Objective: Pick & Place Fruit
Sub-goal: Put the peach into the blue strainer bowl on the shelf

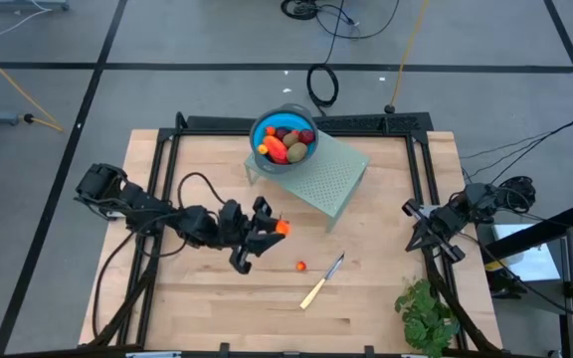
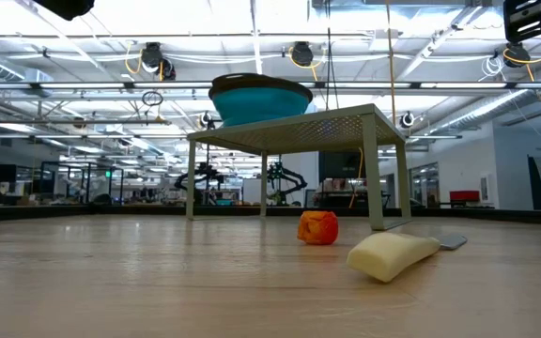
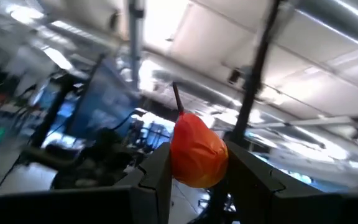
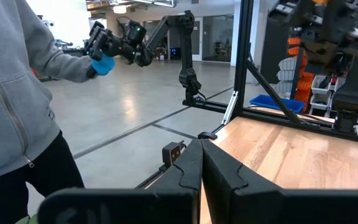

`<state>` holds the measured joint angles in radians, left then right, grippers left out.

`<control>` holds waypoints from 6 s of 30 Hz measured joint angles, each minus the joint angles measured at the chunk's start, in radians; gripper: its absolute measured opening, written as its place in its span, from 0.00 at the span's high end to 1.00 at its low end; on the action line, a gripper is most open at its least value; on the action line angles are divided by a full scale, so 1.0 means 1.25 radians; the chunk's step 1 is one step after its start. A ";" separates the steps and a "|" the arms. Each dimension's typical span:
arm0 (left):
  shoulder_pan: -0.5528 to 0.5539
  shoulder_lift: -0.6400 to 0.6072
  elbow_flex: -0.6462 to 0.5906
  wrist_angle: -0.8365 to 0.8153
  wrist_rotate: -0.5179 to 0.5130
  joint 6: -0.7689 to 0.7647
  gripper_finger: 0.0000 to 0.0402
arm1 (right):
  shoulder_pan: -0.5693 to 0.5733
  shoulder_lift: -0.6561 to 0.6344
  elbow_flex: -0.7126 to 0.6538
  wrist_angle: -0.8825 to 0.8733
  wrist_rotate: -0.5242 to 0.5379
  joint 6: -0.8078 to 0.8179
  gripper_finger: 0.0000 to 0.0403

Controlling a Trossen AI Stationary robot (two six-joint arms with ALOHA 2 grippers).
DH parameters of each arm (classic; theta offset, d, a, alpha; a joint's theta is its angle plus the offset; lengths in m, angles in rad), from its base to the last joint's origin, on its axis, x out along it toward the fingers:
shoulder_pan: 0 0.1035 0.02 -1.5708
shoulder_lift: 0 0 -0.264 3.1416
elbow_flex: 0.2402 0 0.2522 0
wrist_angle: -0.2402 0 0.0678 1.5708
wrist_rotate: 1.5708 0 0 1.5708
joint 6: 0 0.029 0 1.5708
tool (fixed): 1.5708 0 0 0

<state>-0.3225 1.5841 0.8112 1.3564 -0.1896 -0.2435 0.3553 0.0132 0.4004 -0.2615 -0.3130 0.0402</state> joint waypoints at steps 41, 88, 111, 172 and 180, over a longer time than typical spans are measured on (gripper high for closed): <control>0.234 0.000 0.475 -0.954 -0.605 0.248 0.70 | 0.000 0.000 0.000 -0.004 0.001 -0.001 1.00; 0.593 0.086 0.587 -1.443 0.027 -0.262 0.70 | 0.000 0.000 0.000 -0.004 0.001 0.000 1.00; 0.614 0.103 0.587 -1.519 0.058 -0.306 0.70 | 0.000 0.000 0.000 -0.004 0.000 0.000 1.00; 0.240 0.018 0.695 -1.502 0.097 -0.495 0.76 | 0.000 0.000 0.000 -0.004 -0.003 0.000 1.00; 0.126 0.022 0.695 -1.502 0.021 -0.538 0.77 | 0.000 0.000 0.000 -0.004 -0.003 0.000 1.00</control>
<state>-0.1652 1.6112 1.6794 -0.5217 -0.1636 -0.9158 0.3553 0.0135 0.4000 -0.2668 -0.3168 0.0402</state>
